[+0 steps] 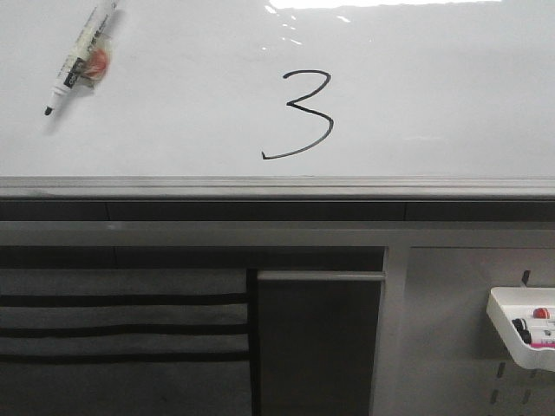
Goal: Write number 3 on whiteboard
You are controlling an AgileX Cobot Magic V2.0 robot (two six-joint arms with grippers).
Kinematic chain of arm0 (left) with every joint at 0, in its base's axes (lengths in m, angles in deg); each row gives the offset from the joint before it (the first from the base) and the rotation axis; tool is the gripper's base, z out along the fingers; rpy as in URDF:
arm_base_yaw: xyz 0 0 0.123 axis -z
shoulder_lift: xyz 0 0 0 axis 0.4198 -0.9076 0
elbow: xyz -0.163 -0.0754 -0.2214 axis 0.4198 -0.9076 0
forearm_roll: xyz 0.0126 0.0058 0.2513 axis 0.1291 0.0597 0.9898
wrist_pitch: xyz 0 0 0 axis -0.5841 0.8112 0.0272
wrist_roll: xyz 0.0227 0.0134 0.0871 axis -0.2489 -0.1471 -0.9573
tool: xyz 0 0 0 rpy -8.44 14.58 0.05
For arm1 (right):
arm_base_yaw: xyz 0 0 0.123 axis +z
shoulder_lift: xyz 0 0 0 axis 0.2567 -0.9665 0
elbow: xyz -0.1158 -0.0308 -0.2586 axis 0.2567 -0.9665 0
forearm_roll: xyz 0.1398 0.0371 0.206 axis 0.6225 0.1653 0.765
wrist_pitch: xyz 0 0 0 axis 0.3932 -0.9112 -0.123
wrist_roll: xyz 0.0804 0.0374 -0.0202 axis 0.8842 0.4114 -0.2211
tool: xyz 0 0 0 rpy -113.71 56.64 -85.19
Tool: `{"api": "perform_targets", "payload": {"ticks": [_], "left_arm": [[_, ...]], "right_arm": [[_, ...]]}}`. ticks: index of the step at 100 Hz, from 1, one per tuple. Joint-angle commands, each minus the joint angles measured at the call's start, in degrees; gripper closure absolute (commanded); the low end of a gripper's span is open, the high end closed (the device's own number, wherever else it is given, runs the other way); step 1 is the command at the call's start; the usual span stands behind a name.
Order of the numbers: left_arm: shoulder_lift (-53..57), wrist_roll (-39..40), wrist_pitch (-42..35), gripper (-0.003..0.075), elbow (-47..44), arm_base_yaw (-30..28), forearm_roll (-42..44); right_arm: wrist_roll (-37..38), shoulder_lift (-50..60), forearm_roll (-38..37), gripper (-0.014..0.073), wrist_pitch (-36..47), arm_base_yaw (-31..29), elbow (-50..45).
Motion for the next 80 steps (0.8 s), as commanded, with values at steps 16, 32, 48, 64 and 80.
{"api": "perform_targets", "payload": {"ticks": [16,32,48,64,80], "left_arm": [[1.67,0.80,-9.14,0.0738,-1.21,-0.16,-3.88],[1.53,0.80,-9.14,0.0738,-1.21,-0.16,-3.88],[1.53,0.80,-9.14,0.0738,-1.21,-0.16,-3.88],[6.96,0.80,-11.65,0.0738,-2.66,-1.64,0.74],[18.84,0.80,-16.24,0.0738,-9.42,-8.21,1.26]], "right_arm": [[0.11,1.03,0.03,0.0660,3.94,-0.28,-3.13],[0.11,1.03,0.03,0.0660,3.93,-0.28,-3.22],[0.11,1.03,0.03,0.0660,3.93,-0.28,-3.22],[0.11,1.03,0.03,0.0660,3.93,-0.28,-3.22],[0.11,1.03,0.03,0.0660,3.93,-0.28,-3.22]]}}
